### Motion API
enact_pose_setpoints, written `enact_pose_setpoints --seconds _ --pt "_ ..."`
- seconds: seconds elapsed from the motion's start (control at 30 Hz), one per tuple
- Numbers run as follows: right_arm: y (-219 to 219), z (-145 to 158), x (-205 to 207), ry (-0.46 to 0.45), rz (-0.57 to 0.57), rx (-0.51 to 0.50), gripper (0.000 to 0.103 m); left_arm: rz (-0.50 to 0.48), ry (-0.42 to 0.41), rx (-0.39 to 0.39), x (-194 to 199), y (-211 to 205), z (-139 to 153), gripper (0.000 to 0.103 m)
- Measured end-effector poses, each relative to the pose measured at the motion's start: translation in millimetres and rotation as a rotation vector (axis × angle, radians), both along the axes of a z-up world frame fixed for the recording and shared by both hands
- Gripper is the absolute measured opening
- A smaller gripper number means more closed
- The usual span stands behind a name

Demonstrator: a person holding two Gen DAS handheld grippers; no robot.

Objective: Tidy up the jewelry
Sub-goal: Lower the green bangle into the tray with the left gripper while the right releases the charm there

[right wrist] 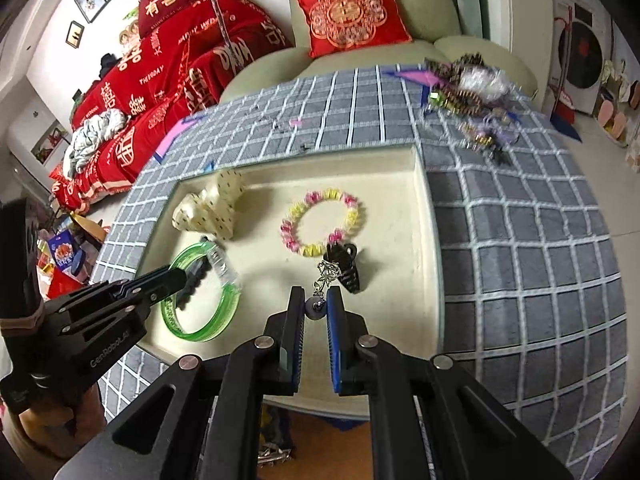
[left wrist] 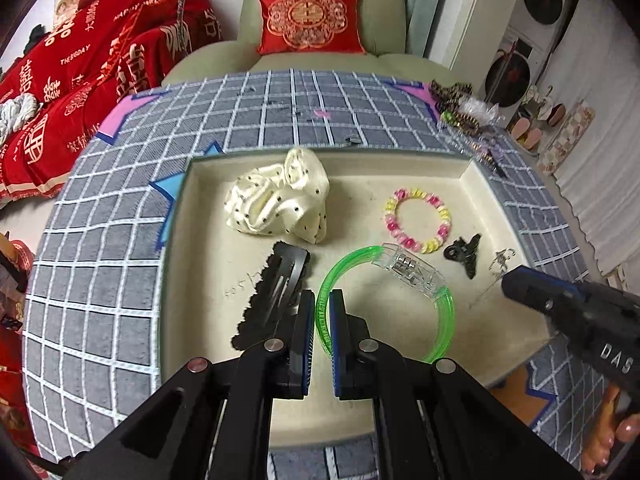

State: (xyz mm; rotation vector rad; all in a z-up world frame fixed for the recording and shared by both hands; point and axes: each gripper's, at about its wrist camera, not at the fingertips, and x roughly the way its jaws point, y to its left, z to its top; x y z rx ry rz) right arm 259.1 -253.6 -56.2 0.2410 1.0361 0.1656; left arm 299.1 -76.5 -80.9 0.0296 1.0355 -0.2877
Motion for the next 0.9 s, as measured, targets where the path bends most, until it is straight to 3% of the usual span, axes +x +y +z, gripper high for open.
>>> enact_pose_setpoints --seconds 0.43,0.9 --pt "1.5 -37.5 12.9 0.078 -0.013 0.002 0.012 -0.051 -0.037 0.172 1.1 -21.4 -24.2 0.015" --pt "-5.3 -40.8 16.1 0.092 -0.037 0.059 0.016 -0.026 -0.056 0.198 0.8 -19.2 -18.2 0.016"
